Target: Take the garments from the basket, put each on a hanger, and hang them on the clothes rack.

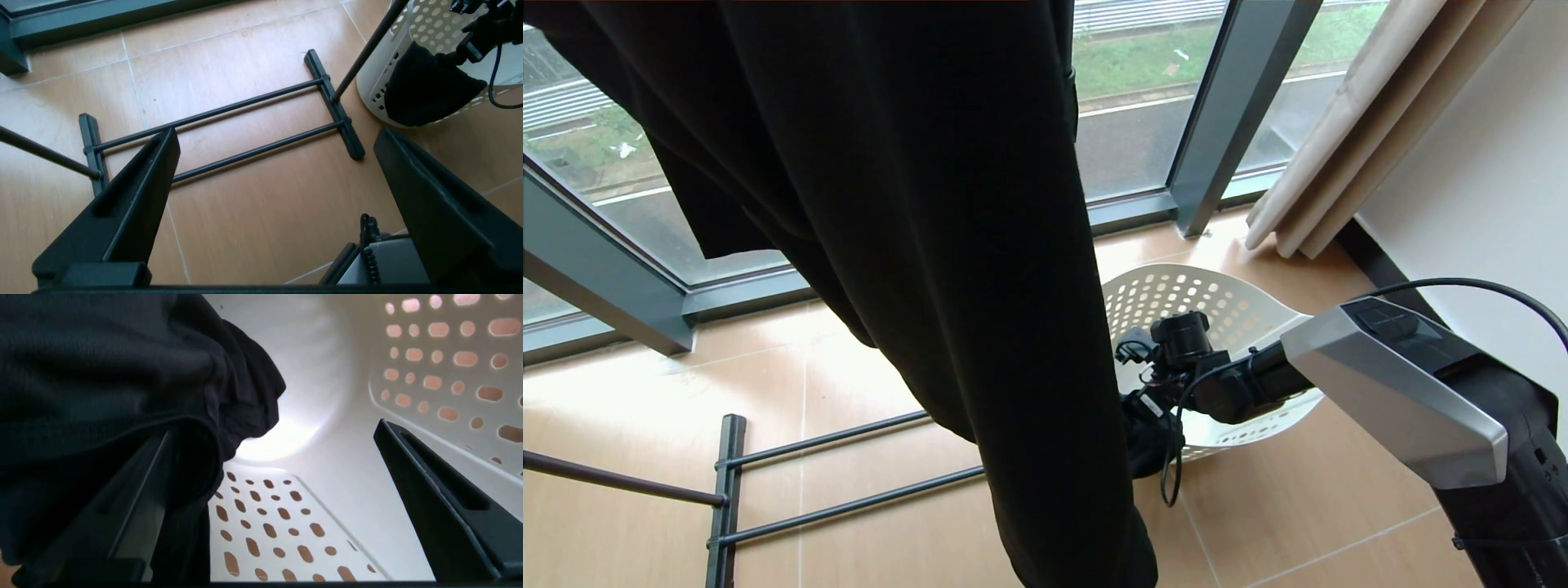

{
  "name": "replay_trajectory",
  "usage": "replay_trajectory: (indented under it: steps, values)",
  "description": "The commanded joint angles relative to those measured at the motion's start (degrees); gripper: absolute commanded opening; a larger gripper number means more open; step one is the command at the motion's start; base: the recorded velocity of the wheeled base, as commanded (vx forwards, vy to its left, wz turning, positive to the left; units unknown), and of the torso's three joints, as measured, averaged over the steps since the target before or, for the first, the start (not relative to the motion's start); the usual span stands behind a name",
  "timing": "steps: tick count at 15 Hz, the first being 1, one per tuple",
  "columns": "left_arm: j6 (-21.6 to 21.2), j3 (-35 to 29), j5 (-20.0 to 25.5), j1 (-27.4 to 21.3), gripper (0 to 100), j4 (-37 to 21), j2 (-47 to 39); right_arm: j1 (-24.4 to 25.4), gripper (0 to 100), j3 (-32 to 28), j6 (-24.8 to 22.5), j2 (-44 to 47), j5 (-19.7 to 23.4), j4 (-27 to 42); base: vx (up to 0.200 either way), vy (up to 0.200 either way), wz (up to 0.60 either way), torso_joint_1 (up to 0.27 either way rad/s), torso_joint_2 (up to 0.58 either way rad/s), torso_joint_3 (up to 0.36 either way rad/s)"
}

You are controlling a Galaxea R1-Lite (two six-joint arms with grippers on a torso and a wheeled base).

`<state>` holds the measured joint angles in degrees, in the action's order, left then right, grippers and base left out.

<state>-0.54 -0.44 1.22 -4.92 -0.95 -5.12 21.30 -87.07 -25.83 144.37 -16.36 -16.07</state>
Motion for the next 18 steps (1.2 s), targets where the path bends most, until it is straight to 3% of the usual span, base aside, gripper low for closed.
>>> replay_trajectory:
  steps: [1, 6, 10, 11, 13, 15, 16, 18]
  values:
    - [0.0, 0.0, 0.0, 0.0, 100, 0.0, 0.0, -0.1, 0, -0.2, 0.2, 0.5, 0.0, -0.1, 0.0, 0.0, 0.0, 0.0, 0.0, 0.0]
    - [0.0, 0.0, 0.0, 0.0, 100, 0.0, 0.0, -0.1, 0, 1.3, 3.2, -1.4, 0.4, 0.2, 0.0, 0.0, 0.0, 0.0, 0.0, 0.0]
    - [-0.2, 0.0, 0.2, 0.0, 100, 0.0, -0.1, 0.8, 0, 11.2, 6.3, -12.5, 0.4, -0.5, 0.0, 0.0, 0.0, 0.0, 0.0, 0.0]
    - [-0.2, 0.0, 0.2, 0.0, 100, 0.0, -0.1, 0.8, 0, 11.2, 6.3, -12.5, 0.4, -0.5, 0.0, 0.0, 0.0, 0.0, 0.0, 0.0]
    - [-0.2, 0.0, 0.2, 0.0, 100, 0.0, -0.1, 3.5, 0, 21.6, 8.6, -26.3, 0.4, -1.0, 0.0, 0.0, 0.0, 0.0, 0.0, 0.0]
    - [-0.2, 0.0, 0.2, 0.0, 100, 0.0, -0.1, 5.3, 0, 26.2, 8.6, -32.3, 0.4, -3.1, 0.0, 0.0, 0.0, 0.0, 0.0, 0.0]
    - [-0.2, 0.0, 0.2, 0.0, 100, 0.0, -0.1, 7.4, 0, 31.5, 8.5, -39.1, 0.1, -5.3, 0.0, 0.0, 0.0, 0.0, 0.0, 0.0]
    - [-0.2, 0.0, 0.2, 0.0, 100, 0.0, -0.1, 9.3, 0, 34.4, 8.5, -43.0, 0.0, -5.8, 0.0, 0.0, 0.0, 0.0, 0.0, 0.0]
